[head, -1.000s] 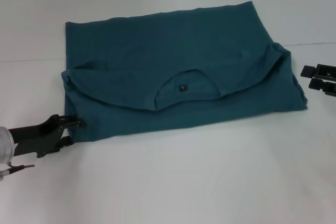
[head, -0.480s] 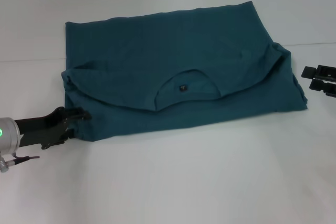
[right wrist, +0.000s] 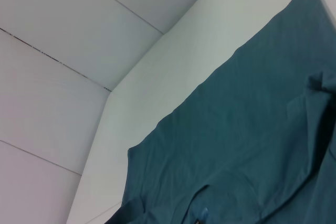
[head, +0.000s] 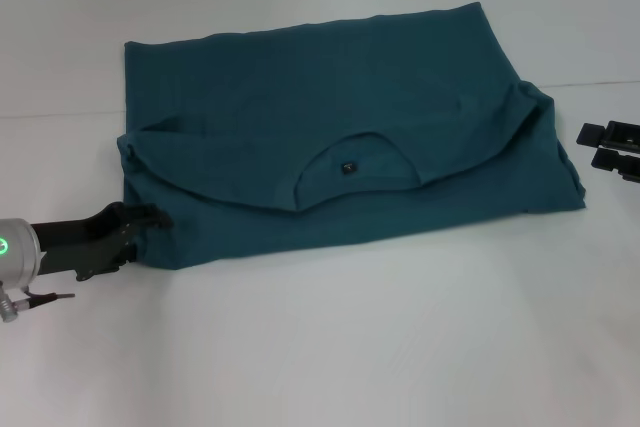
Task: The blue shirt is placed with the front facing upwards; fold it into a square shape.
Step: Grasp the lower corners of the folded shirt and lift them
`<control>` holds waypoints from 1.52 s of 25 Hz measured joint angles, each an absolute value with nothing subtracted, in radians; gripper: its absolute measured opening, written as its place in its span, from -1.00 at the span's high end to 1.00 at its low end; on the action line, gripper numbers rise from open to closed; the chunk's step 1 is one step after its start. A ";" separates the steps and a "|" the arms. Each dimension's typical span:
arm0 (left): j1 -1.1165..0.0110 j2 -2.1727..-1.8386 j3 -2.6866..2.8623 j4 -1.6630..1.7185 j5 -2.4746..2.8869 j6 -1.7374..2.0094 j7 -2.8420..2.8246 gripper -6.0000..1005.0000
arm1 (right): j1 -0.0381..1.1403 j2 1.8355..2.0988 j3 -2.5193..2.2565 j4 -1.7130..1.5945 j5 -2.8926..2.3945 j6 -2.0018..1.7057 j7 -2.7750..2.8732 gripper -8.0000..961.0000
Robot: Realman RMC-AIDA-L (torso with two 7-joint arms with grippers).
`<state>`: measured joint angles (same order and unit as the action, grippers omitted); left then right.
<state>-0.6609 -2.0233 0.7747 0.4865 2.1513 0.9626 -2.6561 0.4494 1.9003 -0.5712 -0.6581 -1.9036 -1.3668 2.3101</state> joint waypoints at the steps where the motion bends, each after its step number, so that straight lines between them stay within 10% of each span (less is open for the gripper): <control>1: -0.662 -2.023 0.775 0.486 2.152 0.963 -2.656 -0.11 | 0.449 1.900 -0.571 -0.658 -1.904 -1.367 2.310 -0.24; 11: -0.678 -2.017 0.809 0.488 2.179 0.971 -2.682 -0.08 | 0.449 1.899 -0.560 -0.658 -1.904 -1.367 2.310 -0.24; 14: -0.679 -2.017 0.810 0.488 2.180 0.969 -2.683 0.38 | 0.449 1.899 -0.558 -0.658 -1.904 -1.369 2.310 -0.23; 27: -0.675 -2.003 0.706 0.496 2.169 1.087 -2.622 0.88 | 0.454 1.884 -0.563 -0.658 -1.951 -1.374 2.310 -0.23; 38: -0.675 -1.985 0.623 0.497 2.169 1.141 -2.579 0.95 | 0.551 1.755 -0.569 -0.674 -2.235 -1.411 2.426 -0.22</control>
<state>-0.6748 -1.9851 0.6228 0.4971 2.1690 1.1409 -2.5791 0.5510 1.7555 -0.5691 -0.6739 -2.2354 -1.4111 2.4258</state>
